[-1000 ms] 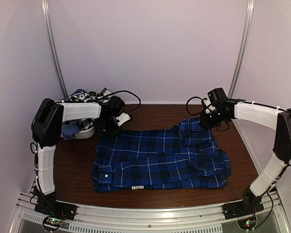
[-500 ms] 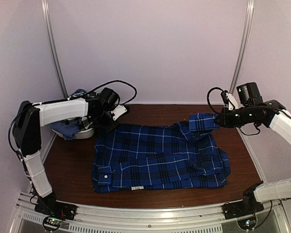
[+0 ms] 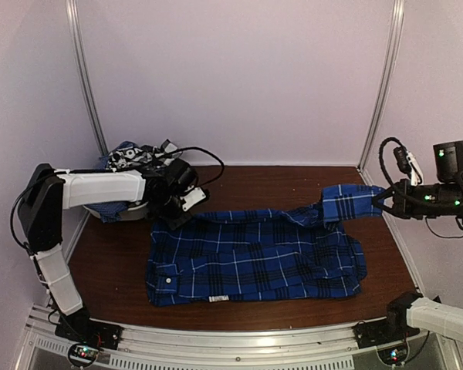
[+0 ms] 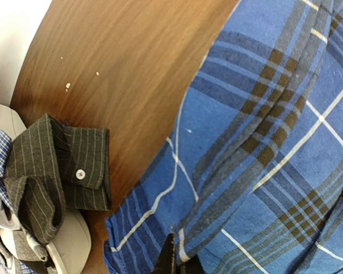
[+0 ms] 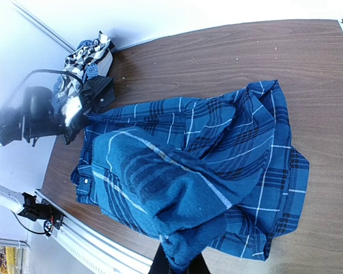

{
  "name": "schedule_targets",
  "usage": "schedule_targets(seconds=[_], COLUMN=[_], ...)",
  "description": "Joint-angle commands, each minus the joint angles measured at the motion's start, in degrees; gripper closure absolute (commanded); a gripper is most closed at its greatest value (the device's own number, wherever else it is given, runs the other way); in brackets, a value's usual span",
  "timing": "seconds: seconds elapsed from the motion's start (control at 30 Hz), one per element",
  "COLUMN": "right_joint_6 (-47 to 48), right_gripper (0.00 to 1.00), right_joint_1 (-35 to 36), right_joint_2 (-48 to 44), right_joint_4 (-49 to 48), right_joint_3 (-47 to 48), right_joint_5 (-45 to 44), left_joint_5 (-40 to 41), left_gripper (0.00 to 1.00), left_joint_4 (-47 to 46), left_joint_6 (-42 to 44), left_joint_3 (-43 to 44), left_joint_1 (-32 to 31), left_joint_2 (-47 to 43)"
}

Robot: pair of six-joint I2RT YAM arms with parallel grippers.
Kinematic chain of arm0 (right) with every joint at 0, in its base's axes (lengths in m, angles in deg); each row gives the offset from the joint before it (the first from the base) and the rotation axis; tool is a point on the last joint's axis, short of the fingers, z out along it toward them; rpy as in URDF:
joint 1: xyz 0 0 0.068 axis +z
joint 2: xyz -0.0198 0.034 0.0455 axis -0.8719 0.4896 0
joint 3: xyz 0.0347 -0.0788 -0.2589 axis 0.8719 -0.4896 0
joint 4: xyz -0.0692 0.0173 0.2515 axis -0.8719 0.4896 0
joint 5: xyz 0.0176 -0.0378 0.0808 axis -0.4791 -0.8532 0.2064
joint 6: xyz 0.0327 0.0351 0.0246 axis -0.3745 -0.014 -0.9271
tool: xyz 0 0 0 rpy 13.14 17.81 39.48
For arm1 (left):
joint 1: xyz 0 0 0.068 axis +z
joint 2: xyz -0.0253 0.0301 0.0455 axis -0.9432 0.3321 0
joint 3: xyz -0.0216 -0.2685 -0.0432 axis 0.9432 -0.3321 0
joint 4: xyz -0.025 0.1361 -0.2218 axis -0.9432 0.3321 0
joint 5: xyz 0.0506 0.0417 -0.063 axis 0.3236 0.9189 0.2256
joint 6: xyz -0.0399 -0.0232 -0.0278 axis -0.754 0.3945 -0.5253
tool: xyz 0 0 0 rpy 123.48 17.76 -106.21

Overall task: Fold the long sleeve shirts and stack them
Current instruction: Fold the 1/3-folded shirt at the center of the board.

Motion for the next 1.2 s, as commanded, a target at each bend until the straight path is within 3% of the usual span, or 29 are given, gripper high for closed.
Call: schedule_targets(seconds=[0.0,0.33,0.97,1.17], right_joint_6=[-3.6,-5.8,-12.9,-12.4], right_gripper=[1.00,1.00,1.00,1.00], right_joint_1=[-0.2,-0.2,-0.2,-0.2], right_joint_2=[-4.0,-7.4,-13.0,-11.9], right_joint_4=[6.1,17.1,17.2,17.2], right_joint_3=[3.5,13.9,12.2,11.7], right_joint_5=[2.5,4.1,4.6,2.6], left_joint_5=[2.4,1.8,0.5,1.9], left_gripper=[1.00,1.00,1.00,0.84], left_joint_4=[-0.5,-0.5,-1.3,-1.8], left_joint_6=[-2.4,-5.8,-8.8,-9.2], left_joint_3=[-2.6,-9.6,-16.8,-17.9], left_joint_1=[-1.0,-3.8,-8.2,-8.3], left_joint_2=[-1.7,-8.4,-15.1,-13.7])
